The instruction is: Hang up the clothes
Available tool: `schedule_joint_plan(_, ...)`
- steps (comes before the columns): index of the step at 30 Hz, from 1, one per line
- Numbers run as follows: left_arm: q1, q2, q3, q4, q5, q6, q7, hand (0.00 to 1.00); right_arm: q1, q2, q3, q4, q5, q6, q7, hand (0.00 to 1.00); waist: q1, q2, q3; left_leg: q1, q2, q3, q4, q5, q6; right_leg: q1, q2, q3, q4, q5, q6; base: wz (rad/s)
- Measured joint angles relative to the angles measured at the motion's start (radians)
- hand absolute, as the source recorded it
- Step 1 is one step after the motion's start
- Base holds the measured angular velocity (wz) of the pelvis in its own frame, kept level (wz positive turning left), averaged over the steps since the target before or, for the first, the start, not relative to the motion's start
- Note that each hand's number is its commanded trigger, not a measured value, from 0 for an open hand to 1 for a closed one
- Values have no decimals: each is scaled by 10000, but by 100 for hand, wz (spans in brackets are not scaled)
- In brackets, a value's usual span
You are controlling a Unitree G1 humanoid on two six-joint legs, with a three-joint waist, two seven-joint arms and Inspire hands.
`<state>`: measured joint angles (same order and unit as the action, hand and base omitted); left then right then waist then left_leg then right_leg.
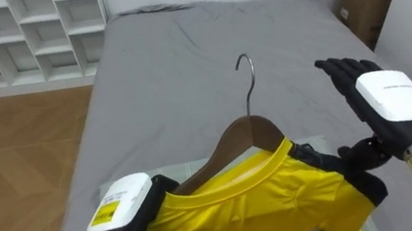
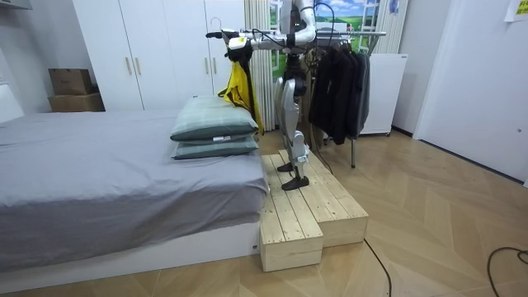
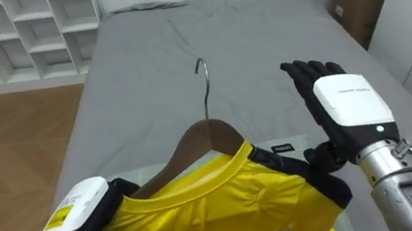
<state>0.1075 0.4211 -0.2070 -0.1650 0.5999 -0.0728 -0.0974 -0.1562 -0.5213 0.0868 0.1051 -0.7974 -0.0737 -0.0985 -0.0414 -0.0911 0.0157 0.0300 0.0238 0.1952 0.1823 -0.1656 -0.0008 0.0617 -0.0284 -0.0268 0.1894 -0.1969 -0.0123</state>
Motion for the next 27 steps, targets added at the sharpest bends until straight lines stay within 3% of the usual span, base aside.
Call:
schedule_joint_plan(3, -1, -12, 74, -2, -5, 0, -17, 100, -275, -177, -1, -6, 78, 0, 347, 0, -39, -110, -5, -11, 3, -8, 4, 0, 0, 1, 0, -16, 2, 0, 0, 1)
schedule_joint_plan(6, -11, 27, 100, -10, -10, -2, -20, 100, -502, -664, -55, -26, 1014, -15, 864, 0, -118, -220, -25, -23, -1, -55, 12, 0, 0, 26, 0, -47, -43, 0, 0, 4)
schedule_joint_plan(11, -13, 109, 520, -18, 10, -7, -60, 100, -1123, -1233, -923, 116, 3746, -22, 2047, 0, -277, -296, -18, -8, 3, -87, 57, -1, 1, 89, -3, -91, -35, 3, 0, 1)
schedule_joint_plan(20, -31, 106, 938, -17, -5, -10, -64, 100, -1504, -1297, -1326, 1605, 5726, 103, 3954, 0, -403, -300, -19, -19, 27, -92, 74, -2, 1, 73, 14, -137, -17, 11, -11, 1)
schedule_joint_plan(27, -60, 75, 928, -17, 10, -1, -169, 100, -1439, -1295, -1286, 2056, 6135, 230, 5376, 0, -345, -296, -20, -19, 28, -102, 132, -6, 3, 84, 9, -132, -7, 15, -15, 0)
